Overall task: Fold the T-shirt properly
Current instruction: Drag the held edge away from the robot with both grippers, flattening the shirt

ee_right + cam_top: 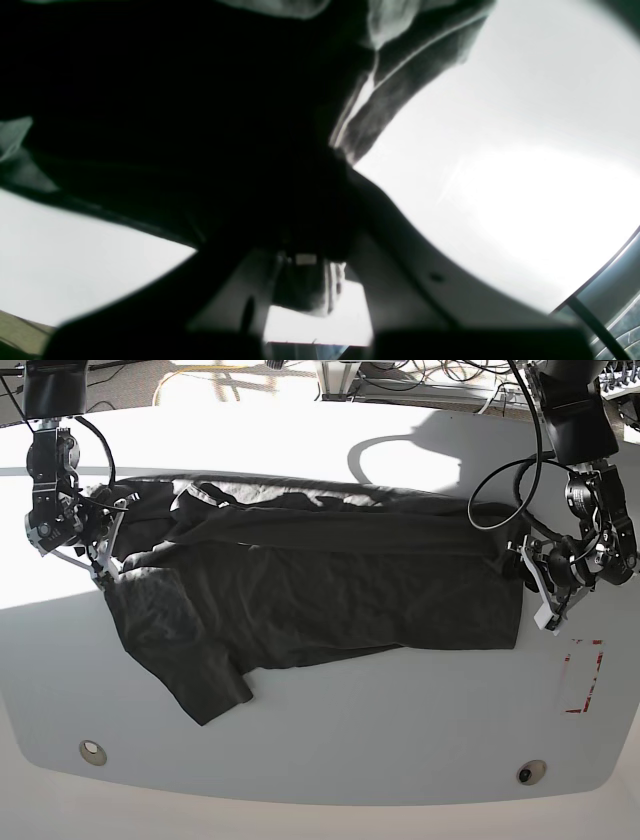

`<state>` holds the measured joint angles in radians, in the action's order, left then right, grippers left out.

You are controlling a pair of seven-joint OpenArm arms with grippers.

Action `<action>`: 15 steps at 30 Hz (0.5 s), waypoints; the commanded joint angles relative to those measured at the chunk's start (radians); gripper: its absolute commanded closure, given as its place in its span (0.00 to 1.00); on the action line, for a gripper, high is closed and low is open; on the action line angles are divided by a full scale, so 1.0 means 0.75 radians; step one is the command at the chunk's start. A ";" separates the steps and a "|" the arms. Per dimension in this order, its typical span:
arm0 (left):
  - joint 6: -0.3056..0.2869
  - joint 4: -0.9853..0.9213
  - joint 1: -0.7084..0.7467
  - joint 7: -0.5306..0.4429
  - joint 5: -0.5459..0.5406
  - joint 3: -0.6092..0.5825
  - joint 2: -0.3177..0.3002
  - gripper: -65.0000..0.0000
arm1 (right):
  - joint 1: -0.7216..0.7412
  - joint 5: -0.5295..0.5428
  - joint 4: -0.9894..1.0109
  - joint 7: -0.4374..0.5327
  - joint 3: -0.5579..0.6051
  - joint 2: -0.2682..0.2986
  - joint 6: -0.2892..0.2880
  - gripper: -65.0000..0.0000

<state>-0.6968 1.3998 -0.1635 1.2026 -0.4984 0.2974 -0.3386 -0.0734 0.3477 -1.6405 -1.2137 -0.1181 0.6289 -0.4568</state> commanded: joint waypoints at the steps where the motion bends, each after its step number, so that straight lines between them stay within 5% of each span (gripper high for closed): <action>1: -0.002 0.021 -0.020 -0.023 -0.020 0.003 -0.022 0.57 | 0.054 -0.170 -0.015 0.009 0.034 -0.009 -0.008 0.90; 5: -0.002 0.021 -0.018 -0.023 -0.022 0.003 -0.022 0.57 | 0.076 -0.281 -0.017 0.009 0.064 -0.021 -0.010 0.72; 10: -0.002 0.021 -0.018 -0.023 -0.026 0.003 -0.022 0.57 | 0.076 -0.254 -0.023 0.009 0.032 -0.021 -0.010 0.46; 15: -0.002 0.021 -0.018 -0.023 -0.026 0.003 -0.022 0.57 | 0.072 -0.211 -0.025 0.009 -0.032 -0.021 -0.006 0.37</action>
<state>-0.6971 1.3998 -0.1581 1.2026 -0.5018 0.2962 -0.3386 -0.0338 0.1757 -1.6417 -1.2098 -0.1074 0.5907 -0.4614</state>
